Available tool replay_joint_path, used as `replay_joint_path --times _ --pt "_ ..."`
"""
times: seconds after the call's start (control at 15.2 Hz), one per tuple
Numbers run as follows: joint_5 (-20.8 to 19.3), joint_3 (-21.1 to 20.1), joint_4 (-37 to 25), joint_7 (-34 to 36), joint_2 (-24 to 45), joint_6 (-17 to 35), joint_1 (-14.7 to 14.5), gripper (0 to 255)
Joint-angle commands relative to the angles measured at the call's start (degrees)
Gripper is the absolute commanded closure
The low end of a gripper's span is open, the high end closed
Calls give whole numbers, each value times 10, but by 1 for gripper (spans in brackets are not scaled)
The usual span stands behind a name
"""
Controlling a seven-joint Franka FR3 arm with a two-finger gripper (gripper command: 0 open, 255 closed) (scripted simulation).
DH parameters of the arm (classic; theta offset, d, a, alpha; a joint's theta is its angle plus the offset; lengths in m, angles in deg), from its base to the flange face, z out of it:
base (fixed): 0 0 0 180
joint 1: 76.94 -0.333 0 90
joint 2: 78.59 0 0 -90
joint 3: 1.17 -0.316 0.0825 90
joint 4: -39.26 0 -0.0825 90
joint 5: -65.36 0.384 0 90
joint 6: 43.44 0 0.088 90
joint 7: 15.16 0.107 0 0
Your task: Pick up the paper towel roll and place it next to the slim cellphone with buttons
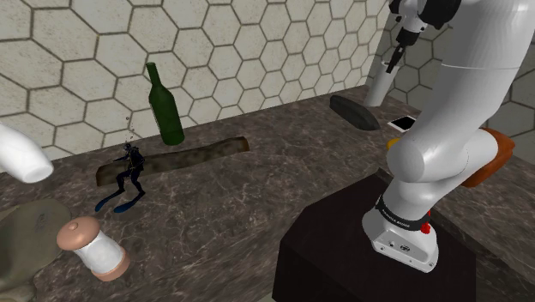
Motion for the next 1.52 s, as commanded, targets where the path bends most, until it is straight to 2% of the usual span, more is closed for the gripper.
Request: replay_joint_path --times 0.0,0.53,1.06,1.12,1.45 --pt "4 -1 11 -5 4 15 1 255" --pt "23 -7 51 -21 23 67 4 255" --pt "23 -7 51 -21 23 67 4 255" --pt "23 -7 51 -21 23 67 4 0" --pt "23 -7 51 -21 23 67 4 0"
